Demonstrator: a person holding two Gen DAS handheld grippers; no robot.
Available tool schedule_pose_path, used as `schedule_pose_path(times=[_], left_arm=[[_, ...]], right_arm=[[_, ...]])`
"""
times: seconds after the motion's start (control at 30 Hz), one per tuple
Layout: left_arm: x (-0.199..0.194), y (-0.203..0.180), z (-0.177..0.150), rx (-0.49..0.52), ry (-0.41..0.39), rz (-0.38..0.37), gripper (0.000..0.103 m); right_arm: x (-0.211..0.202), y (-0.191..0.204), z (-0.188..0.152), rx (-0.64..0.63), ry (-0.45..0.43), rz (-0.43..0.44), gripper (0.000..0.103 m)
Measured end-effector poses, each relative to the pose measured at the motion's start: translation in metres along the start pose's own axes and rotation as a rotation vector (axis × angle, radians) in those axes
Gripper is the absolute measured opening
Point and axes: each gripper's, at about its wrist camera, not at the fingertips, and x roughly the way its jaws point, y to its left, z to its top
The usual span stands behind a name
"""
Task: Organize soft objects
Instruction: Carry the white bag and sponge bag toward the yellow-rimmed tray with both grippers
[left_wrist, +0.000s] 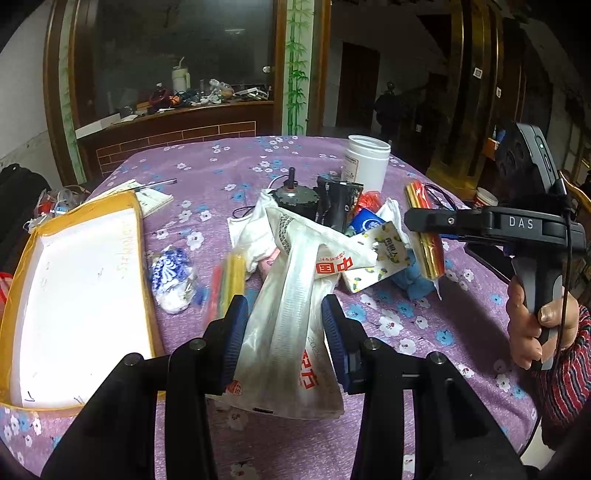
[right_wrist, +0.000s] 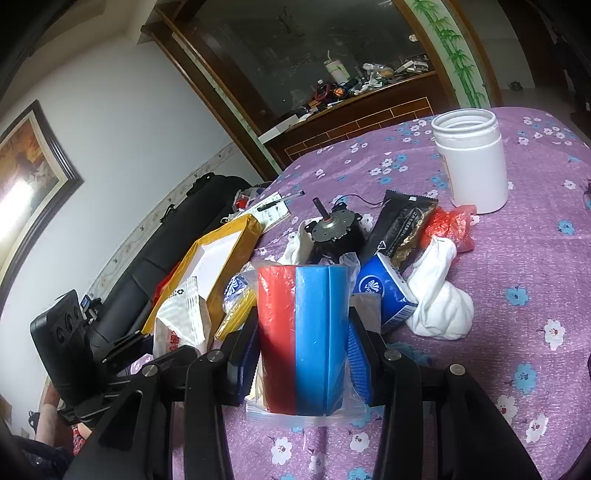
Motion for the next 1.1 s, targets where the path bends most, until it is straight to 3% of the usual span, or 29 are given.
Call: schedule_pose_path(times=[0.33,0.77,1.1], left_arm=[[-0.018,0.034,-0.006,-0.046,-0.024,0.027,0.040],[-0.048,0.128,0.009,-0.172,-0.064,0.087,0.040],[-0.029,0.215,0.041,-0.263,-0.020,0.147,0.041]], right_arm=[[0.017,0.010,-0.002,0.018,0.051,-0.028,0.044],[0.049,0.118,0.018,-0.085,0.133,0.032,0.044],[0.127,0.201,0.051,-0.141,0.221,0.036,0.043]])
